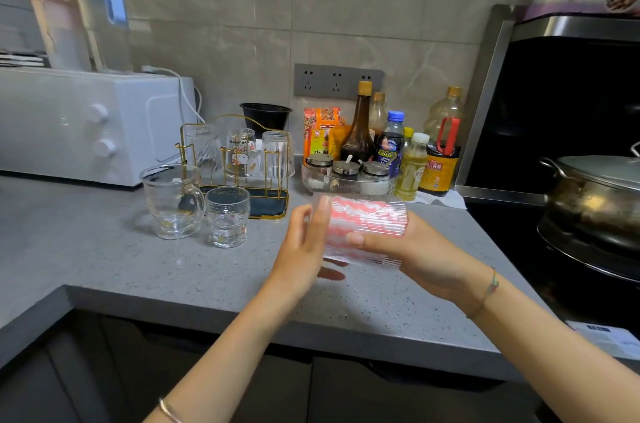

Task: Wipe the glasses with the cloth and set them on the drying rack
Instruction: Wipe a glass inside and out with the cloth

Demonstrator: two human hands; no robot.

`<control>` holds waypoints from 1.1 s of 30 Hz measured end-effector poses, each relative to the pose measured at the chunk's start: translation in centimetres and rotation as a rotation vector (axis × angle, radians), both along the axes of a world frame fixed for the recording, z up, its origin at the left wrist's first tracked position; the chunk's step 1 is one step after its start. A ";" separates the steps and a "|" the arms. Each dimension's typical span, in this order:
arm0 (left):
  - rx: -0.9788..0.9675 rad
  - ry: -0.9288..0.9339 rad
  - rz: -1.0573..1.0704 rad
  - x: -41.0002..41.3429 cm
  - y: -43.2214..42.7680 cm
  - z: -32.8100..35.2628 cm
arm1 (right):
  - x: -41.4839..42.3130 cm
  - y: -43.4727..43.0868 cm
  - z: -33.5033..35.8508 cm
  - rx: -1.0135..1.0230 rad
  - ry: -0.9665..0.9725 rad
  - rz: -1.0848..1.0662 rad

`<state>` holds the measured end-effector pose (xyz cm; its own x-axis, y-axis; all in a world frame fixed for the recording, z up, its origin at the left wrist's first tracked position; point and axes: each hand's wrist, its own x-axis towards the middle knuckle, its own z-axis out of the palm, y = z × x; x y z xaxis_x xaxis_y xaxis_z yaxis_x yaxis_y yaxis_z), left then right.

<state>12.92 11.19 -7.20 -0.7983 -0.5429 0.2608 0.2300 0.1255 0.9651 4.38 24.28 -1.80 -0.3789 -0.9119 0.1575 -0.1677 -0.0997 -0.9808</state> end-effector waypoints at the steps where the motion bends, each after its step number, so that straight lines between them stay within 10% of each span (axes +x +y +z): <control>1: 0.044 -0.067 -0.016 0.0 -0.1 0.0 | 0.0 -0.1 -0.1 0.006 0.020 -0.026; 10: 0.237 -0.047 0.002 0.4 -0.8 0.8 | 0.5 -0.3 -0.7 0.029 0.192 -0.151; 23: -0.298 0.194 -0.009 1.2 -1.0 0.6 | -0.2 -0.2 -0.1 -0.017 -0.156 0.123; 33: -0.091 -0.005 -0.041 1.0 -0.2 0.9 | 0.0 -0.4 0.3 -0.001 0.050 -0.039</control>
